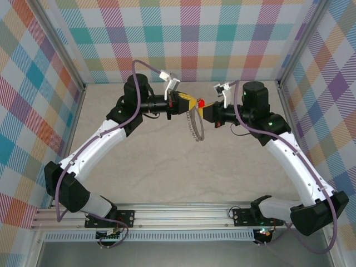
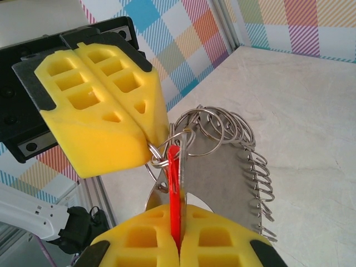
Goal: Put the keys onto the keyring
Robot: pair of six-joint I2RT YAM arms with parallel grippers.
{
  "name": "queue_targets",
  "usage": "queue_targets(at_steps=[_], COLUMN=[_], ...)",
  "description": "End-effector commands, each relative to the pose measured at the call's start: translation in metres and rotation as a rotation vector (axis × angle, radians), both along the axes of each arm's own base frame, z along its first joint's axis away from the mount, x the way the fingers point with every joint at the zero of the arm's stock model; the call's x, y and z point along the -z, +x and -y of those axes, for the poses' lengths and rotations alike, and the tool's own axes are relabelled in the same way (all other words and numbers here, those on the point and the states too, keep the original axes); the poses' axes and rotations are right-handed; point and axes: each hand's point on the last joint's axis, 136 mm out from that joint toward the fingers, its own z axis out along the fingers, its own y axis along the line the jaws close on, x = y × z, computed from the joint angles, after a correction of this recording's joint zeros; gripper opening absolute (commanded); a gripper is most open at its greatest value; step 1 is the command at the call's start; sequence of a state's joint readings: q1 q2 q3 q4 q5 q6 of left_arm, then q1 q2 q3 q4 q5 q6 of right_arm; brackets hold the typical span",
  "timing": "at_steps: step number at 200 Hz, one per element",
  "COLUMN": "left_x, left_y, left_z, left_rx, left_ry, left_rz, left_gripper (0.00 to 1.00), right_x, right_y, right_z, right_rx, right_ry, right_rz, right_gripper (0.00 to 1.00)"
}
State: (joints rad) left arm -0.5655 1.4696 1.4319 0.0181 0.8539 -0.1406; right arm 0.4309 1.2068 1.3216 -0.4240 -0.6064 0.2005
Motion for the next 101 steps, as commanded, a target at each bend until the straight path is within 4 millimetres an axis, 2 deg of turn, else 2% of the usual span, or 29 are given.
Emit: queue_targets(at_steps=[1,61,101], left_x=[-0.013,-0.013,-0.012], left_y=[-0.007,-0.006,-0.006], left_z=[0.003,0.005,0.005], left_rx=[0.033,0.037,0.038], left_ry=[-0.019,-0.020,-0.019], left_rz=[0.040,0.041,0.039], left_gripper=[0.00,0.00,0.00], right_x=[0.001,0.012,0.005], right_y=[-0.004,-0.009,-0.007], right_z=[0.002,0.003,0.003], right_rx=[-0.006,-0.008,-0.007], right_ry=[0.015,0.018,0.014], right_rz=[0.014,-0.015,0.001], right_gripper=[0.00,0.00,0.00])
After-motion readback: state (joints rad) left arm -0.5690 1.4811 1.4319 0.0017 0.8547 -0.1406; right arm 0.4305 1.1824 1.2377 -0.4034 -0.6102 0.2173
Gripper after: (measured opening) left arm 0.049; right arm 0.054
